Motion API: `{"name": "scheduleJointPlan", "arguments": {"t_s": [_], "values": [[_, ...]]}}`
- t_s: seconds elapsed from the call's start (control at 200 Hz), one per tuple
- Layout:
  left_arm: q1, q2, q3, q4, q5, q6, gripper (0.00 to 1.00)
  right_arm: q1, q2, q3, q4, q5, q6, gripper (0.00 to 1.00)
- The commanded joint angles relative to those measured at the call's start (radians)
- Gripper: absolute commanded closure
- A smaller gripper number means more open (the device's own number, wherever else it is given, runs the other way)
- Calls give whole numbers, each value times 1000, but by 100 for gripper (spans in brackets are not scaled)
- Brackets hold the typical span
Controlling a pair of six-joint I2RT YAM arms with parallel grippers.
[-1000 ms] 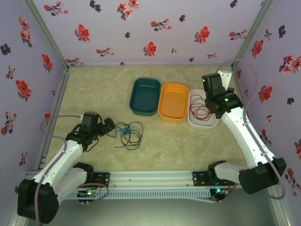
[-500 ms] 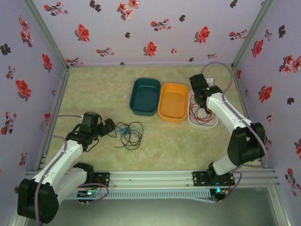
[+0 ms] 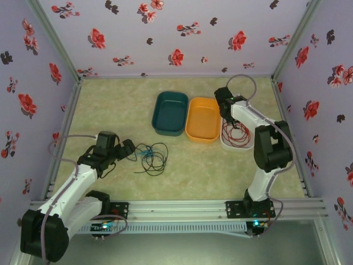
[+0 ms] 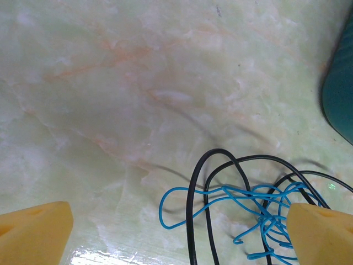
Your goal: Untangle the cables
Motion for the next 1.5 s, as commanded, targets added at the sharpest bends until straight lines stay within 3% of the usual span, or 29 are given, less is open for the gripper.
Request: {"name": "scheduleJointPlan", "arguments": {"t_s": [0.0,0.36,0.59,0.765,1.225,1.495], "values": [[7,3,15,-10,9,16,0,-5,46,54,-31,23,1,85],[7,11,12,-1,9,10,0,-4,-6,45,7,-231,42,60],[8,12,14,-1,9,12,0,-4,-51,49,-4,-243,51,45],[8,14,13,1,10,12,0,-5,-106,27,3,-260,59,44],[8,15,8,6,9,9,0,-42,-119,39,-6,-73,19,47],[8,28,14,16,10,14,0,-102,-80,46,1,-108,14,49]]}}
